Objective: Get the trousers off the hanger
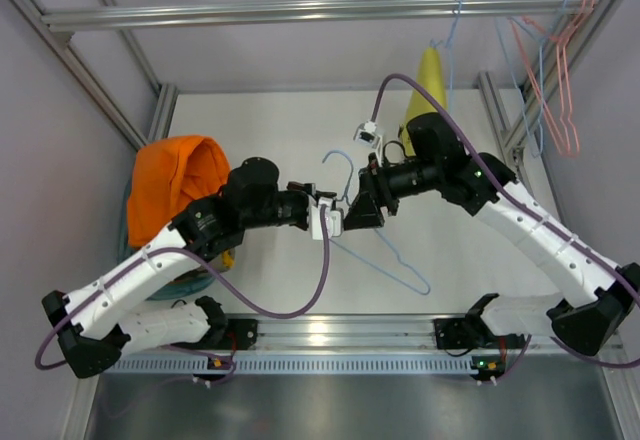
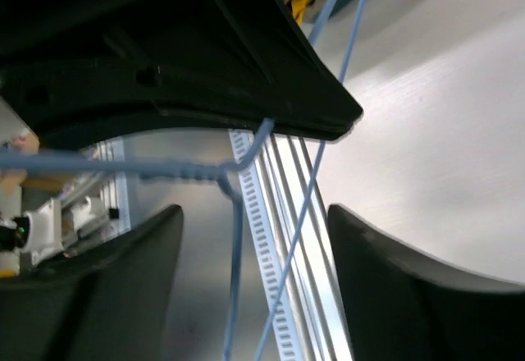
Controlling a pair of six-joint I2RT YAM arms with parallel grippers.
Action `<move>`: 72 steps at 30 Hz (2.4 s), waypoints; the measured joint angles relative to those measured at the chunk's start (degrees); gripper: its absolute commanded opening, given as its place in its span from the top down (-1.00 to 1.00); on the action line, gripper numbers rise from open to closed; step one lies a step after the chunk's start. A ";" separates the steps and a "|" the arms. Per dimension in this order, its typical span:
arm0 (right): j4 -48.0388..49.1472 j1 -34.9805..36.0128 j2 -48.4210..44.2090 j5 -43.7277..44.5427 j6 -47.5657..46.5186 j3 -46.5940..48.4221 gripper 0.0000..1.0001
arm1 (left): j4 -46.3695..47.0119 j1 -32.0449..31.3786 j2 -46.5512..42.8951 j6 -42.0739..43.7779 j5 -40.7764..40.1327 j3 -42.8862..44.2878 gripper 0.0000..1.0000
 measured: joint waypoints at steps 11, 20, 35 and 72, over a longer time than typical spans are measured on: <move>-3.69 -4.04 -8.96 9.05 -5.97 0.44 -0.86 | 0.00 1.11 -3.21 -3.58 -3.72 -0.87 1.00; -9.60 -4.02 -18.14 12.33 -10.80 -2.84 -0.47 | 0.02 1.66 -1.90 -5.79 -4.24 -0.87 1.00; -11.72 -4.04 -19.87 12.35 -10.64 -12.87 0.54 | 0.46 3.04 -0.50 -8.02 -4.44 -0.31 1.00; -16.59 -35.32 -43.74 20.94 -12.46 6.82 1.00 | 9.97 30.93 -12.87 -50.99 8.96 15.80 -0.89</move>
